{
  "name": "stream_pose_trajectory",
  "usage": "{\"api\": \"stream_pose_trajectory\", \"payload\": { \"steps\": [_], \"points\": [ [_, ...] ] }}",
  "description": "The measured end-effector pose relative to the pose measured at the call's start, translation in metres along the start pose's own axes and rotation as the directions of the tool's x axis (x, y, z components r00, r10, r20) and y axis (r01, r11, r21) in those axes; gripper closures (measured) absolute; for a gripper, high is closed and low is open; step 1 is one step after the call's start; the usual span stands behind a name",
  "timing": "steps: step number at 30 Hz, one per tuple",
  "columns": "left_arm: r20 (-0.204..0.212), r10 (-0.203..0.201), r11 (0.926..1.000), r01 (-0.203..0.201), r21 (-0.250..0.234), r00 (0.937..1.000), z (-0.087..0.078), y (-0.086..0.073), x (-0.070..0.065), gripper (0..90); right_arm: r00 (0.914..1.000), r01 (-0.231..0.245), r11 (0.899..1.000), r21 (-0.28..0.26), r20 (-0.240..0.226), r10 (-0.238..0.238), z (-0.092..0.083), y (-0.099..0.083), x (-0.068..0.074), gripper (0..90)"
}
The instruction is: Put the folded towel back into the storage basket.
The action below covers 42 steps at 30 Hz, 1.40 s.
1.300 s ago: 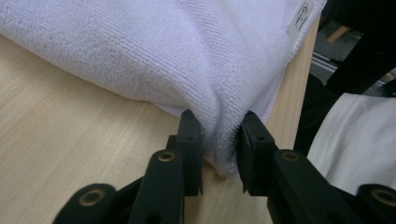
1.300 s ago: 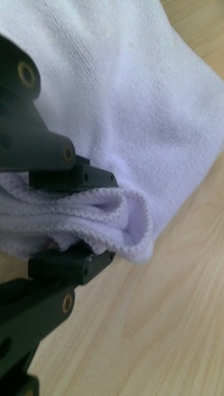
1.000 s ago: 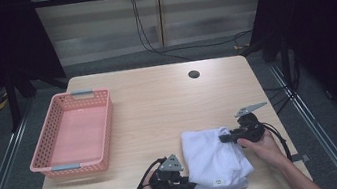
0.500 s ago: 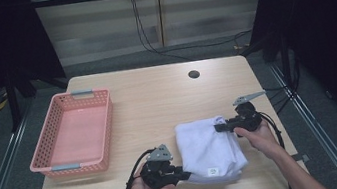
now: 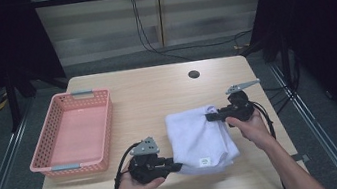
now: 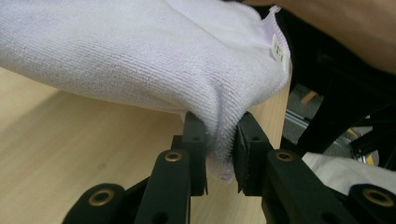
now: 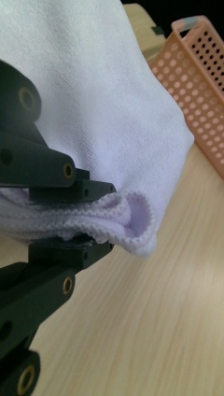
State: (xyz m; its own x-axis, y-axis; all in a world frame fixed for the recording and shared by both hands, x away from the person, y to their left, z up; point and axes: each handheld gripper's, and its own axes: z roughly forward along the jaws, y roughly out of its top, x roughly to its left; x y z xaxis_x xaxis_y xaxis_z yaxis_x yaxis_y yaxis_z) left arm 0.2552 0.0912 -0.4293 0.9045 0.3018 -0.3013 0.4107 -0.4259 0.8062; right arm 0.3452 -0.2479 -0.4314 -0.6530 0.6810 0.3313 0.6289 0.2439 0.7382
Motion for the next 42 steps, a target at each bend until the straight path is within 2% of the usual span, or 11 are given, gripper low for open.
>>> {"api": "stream_pose_trajectory", "payload": {
  "steps": [7,11,19,26,30,34,37,38,40,41,42],
  "points": [
    [-0.04,0.003,0.9984,-0.006,-0.057,0.9992,-0.025,0.013,0.01,77.1,0.9999,-0.003,0.999,-0.035,-0.017,0.003,0.007,0.021,0.004,76.0],
    [-0.069,-0.011,0.9982,0.007,-0.06,0.9975,-0.042,0.013,0.019,77.1,0.9994,0.01,0.999,-0.04,-0.031,-0.011,0.017,0.04,0.008,76.0],
    [-0.116,-0.034,0.9936,0.021,-0.111,0.9927,-0.082,0.012,0.031,77.1,0.9959,0.056,0.998,-0.035,-0.069,-0.058,0.045,0.087,0.026,76.0],
    [-0.15,-0.069,0.9824,0.041,-0.182,0.9863,-0.126,0.008,0.043,77.1,0.9882,0.094,0.995,-0.029,-0.118,-0.097,0.077,0.123,0.047,76.1],
    [-0.185,-0.085,0.9755,0.044,-0.215,0.979,-0.154,0.004,0.049,77.2,0.9807,0.13,0.991,-0.022,-0.144,-0.132,0.098,0.153,0.066,76.2],
    [-0.208,-0.111,0.9678,0.058,-0.245,0.9718,-0.178,0.0,0.055,77.2,0.9773,0.145,0.989,-0.018,-0.154,-0.146,0.108,0.17,0.077,76.2],
    [-0.216,-0.132,0.9585,0.069,-0.277,0.9673,-0.195,-0.003,0.058,77.2,0.973,0.159,0.987,-0.012,-0.167,-0.159,0.12,0.189,0.09,76.2],
    [-0.227,-0.134,0.9572,0.067,-0.282,0.9646,-0.203,-0.005,0.059,77.2,0.9707,0.169,0.986,-0.002,-0.173,-0.167,0.128,0.201,0.099,76.3],
    [-0.234,-0.153,0.9524,0.08,-0.294,0.96,-0.215,-0.007,0.062,77.2,0.97,0.171,0.985,0.001,-0.176,-0.168,0.131,0.205,0.103,76.3],
    [-0.249,-0.155,0.9533,0.078,-0.292,0.956,-0.221,-0.008,0.063,77.2,0.9682,0.182,0.983,0.007,-0.176,-0.178,0.141,0.216,0.114,76.3],
    [-0.259,-0.16,0.9524,0.08,-0.294,0.9526,-0.226,-0.009,0.064,77.2,0.9682,0.182,0.983,0.007,-0.176,-0.178,0.141,0.216,0.114,76.3]
  ]
}}
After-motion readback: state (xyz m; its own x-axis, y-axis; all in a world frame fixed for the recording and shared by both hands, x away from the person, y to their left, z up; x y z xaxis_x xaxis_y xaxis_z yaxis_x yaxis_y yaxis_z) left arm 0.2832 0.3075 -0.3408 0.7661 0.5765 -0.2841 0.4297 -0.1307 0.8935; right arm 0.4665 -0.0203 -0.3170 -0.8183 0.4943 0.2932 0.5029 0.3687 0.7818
